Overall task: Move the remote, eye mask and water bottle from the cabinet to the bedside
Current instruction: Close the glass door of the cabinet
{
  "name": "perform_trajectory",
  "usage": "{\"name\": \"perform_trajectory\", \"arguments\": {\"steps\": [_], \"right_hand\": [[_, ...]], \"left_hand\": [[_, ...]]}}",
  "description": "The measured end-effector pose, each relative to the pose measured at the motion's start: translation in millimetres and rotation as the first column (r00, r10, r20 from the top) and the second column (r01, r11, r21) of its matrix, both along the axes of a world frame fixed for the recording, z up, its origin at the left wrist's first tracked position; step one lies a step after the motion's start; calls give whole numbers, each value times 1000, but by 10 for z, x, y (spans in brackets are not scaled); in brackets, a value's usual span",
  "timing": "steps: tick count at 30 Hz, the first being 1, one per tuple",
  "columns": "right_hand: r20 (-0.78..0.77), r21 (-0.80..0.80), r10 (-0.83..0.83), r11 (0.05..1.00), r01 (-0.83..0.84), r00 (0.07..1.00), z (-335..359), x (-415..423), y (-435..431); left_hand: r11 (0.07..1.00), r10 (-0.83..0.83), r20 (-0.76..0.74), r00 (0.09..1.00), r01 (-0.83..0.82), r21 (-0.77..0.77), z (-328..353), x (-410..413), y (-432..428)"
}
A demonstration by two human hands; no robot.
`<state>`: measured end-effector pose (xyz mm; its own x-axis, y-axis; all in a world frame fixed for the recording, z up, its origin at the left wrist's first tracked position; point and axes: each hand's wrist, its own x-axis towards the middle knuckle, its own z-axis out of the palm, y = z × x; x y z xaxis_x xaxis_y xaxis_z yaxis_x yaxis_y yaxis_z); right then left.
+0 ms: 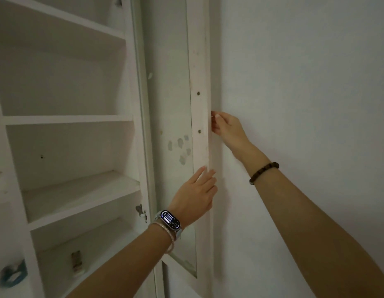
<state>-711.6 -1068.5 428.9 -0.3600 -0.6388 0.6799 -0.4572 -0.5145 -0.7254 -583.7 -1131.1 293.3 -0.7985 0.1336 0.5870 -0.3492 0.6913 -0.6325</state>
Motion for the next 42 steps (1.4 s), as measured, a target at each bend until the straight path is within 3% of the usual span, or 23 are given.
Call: {"name": "perform_trajectory", "arguments": {"steps": [7,20,30,42], "right_hand": [[12,-5,-7,1000,7,1000,40,-47,-91],[47,-48,141,989,-139,989,58,433,-153],[0,-95,261,961,-260,965,56,1312,-389],[-96,-67,251,964,-258,963,85,2560,-1077]], "left_hand": [[1000,-21,-10,1000,21,-21,45,55,31],[997,8,-61,998,-13,-73,1,760,123],[964,254,-64,965,-258,-62,-138,1838,183],[830,557,-39,829,-557,19,-206,3060,-287]]}}
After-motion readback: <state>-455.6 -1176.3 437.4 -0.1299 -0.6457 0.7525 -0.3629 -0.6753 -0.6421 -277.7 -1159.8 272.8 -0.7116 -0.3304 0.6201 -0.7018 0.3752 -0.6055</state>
